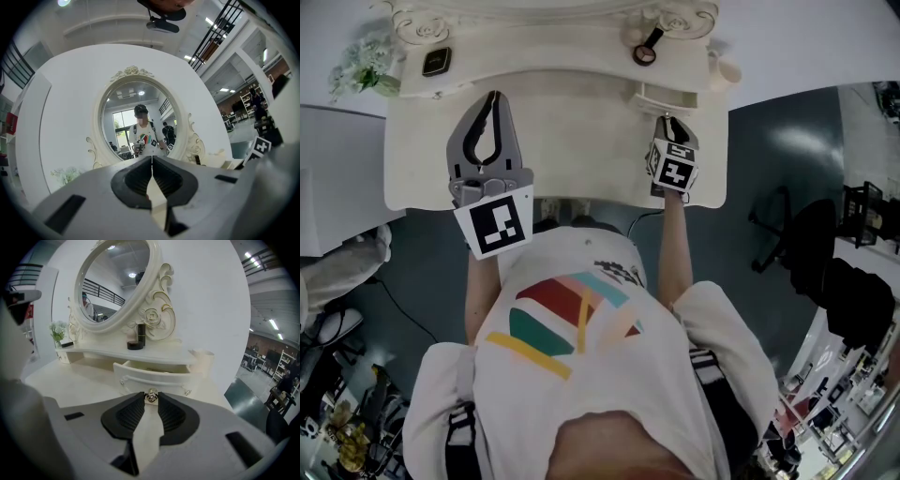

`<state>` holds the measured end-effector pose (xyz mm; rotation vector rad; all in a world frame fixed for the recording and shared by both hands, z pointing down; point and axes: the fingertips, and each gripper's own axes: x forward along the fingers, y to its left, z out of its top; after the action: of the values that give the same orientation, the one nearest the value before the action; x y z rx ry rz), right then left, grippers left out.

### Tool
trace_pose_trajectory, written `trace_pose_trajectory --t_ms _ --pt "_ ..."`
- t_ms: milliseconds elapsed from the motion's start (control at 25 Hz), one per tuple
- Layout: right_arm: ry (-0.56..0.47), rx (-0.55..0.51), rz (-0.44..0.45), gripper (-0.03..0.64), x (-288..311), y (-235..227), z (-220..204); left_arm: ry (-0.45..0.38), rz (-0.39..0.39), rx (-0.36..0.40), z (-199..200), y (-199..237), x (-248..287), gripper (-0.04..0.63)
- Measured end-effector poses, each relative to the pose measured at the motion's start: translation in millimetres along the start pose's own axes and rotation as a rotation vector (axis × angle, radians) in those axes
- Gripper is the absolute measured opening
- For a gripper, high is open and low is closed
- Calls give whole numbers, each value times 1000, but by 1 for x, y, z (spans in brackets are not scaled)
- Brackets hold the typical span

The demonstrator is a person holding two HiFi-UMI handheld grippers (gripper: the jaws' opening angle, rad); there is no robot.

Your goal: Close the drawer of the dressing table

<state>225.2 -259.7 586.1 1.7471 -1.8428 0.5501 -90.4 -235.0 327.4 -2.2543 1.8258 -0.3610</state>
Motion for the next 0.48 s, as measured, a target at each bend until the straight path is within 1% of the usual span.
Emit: trace_pose_trajectory --t_ms 480 --pt "7 -12 -1 77 8 -2 6 9 13 -12 -4 6 -1 8"
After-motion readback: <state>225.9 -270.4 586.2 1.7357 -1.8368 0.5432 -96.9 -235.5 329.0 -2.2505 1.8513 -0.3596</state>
